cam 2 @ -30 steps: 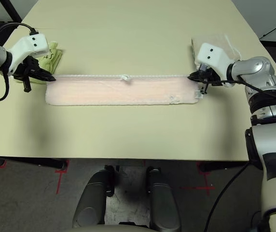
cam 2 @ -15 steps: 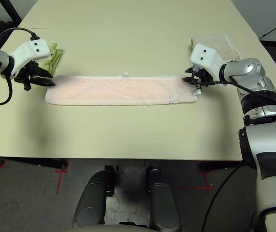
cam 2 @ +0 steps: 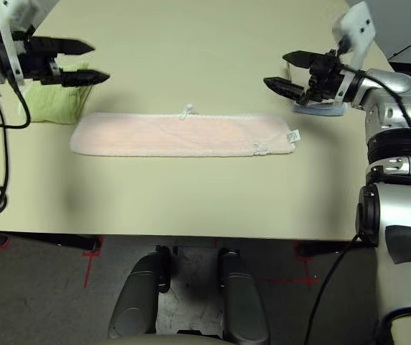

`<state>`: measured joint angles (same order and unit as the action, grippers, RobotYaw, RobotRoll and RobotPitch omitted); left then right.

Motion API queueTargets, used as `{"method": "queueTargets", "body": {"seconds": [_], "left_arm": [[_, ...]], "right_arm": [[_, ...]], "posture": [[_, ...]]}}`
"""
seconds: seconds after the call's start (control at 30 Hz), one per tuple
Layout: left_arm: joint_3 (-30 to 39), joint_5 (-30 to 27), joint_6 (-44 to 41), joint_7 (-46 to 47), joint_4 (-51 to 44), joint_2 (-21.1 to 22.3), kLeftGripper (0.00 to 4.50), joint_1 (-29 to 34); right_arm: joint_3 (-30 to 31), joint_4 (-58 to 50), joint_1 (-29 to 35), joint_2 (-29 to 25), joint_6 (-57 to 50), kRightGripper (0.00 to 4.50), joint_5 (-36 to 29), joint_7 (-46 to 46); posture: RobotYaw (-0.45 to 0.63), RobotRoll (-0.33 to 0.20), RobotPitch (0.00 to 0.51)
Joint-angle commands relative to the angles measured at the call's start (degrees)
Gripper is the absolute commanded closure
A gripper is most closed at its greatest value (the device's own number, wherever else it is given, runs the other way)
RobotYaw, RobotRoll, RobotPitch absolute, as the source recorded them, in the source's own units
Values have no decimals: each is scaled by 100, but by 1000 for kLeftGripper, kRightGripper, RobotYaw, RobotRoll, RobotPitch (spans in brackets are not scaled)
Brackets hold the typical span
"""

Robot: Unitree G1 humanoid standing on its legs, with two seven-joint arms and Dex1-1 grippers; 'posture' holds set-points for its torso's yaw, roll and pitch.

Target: Fold the towel and set it aside.

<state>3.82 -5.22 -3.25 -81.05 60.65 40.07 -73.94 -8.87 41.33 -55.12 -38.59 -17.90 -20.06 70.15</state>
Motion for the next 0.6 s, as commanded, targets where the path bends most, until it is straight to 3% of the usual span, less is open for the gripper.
{"method": "queueTargets", "body": {"seconds": [0.03,0.13,0.4,0.6], "left_arm": [[158,-414,-313,-79,-682,-223,26,546],[250,-621,-498,91,-1020,-379,26,838],[-493,-435,488,-1108,-1435,48,26,1697],[-933,-883,478,-1145,-1538,252,26,1878]], "right_arm": [[-288,-662,206,126,-1033,11,-487,-393],[-469,-877,223,236,-1689,11,-722,-865],[-544,-1070,216,-103,-3967,11,-1266,-1226],[-1319,-1609,700,-207,-5567,11,-1880,-1909]], "posture": [[64,0,222],[62,0,218],[52,0,219],[44,0,223]]}}
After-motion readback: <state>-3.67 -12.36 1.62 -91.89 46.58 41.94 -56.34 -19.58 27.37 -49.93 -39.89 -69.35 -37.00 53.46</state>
